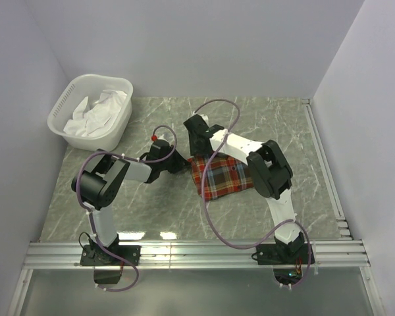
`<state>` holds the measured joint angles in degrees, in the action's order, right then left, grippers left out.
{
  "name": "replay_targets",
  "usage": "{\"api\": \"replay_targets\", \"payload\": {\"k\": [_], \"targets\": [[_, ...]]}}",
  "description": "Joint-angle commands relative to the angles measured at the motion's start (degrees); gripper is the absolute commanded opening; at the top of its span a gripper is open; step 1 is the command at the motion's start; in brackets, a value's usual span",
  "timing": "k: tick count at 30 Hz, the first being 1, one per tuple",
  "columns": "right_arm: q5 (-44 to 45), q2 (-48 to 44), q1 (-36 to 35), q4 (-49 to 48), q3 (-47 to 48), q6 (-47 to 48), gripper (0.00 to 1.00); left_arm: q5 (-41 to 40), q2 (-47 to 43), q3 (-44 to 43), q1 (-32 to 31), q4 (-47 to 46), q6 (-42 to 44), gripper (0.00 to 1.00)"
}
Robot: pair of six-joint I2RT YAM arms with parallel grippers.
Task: Fold and stack the long sleeve shirts
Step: Fold the shirt
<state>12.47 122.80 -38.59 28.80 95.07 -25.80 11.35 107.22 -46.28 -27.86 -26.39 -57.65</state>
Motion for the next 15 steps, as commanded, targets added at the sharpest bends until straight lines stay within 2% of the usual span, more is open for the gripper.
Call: {"api": "replay_targets", "payload": {"k": [1,15], "targets": [[3.88,0.59,-1.14,1.87,3.28,0.49,0.47,0.16,0.53,0.58,-0.27,-1.82,1.66,0.01],[7.13,-0.02,-4.3,3.99,4.16,3.38,0.52,0.16,0.8,1.02,-0.27,-1.73,1.22,0.01]]}}
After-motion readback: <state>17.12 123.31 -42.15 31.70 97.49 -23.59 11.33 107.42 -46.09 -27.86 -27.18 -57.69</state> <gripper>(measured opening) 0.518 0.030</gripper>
